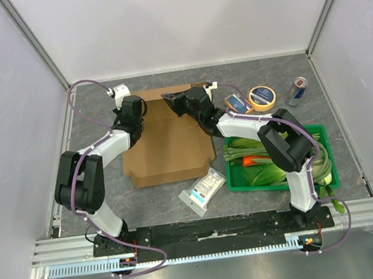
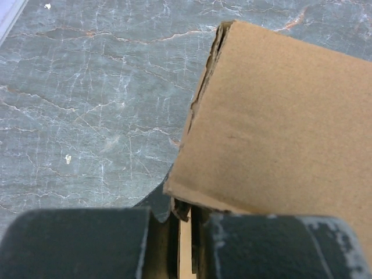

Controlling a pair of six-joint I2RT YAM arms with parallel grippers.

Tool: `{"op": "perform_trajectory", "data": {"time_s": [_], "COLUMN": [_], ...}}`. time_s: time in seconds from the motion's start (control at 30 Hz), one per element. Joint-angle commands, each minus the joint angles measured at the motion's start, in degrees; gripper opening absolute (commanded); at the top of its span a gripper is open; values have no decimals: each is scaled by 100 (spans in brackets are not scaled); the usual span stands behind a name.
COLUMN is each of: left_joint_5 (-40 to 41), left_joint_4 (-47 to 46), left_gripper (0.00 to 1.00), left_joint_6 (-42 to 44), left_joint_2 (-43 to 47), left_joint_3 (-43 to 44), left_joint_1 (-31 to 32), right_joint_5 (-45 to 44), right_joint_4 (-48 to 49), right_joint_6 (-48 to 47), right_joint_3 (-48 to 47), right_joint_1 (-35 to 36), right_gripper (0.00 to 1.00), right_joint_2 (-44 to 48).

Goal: Fold the paper box

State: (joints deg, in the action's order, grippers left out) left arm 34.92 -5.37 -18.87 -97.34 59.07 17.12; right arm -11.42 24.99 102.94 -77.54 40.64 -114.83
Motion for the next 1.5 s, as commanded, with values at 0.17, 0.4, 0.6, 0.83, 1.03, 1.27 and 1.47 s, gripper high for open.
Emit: {"op": "perform_trajectory", "data": {"time_s": [0.17, 0.4, 0.6, 0.83, 1.03, 1.27, 1.47], "left_joint_5": [142, -1618, -2296, -2166, -1596, -443, 6], "left_joint_4": [-1168, -1643, -1486, -1195, -969, -52, 308], "left_gripper": [42, 68, 61, 53, 50, 21, 2], "left_joint_6": [1044, 491, 358, 59, -55, -170, -178], "left_joint_2": [540, 1770, 1763, 1227, 814, 233, -13], "left_joint_3": [-870, -1740, -1785, -1504, -1109, -265, 87], "left_joint_1": [-86, -437, -816, -816, -772, -430, -289], "right_joint_5": [289, 386, 404, 448, 492, 492, 500], "right_joint_4": [14, 102, 120, 137, 146, 111, 50], "right_joint_6": [51, 16, 25, 60, 121, 122, 104], "right_joint_3": [19, 107, 125, 55, 46, -112, -77], "right_joint_1": [155, 110, 84, 67, 67, 67, 67], "right_gripper": [0, 0, 0, 0, 0, 0, 0], "right_joint_2": [39, 39, 57, 4, -49, -84, -22]}}
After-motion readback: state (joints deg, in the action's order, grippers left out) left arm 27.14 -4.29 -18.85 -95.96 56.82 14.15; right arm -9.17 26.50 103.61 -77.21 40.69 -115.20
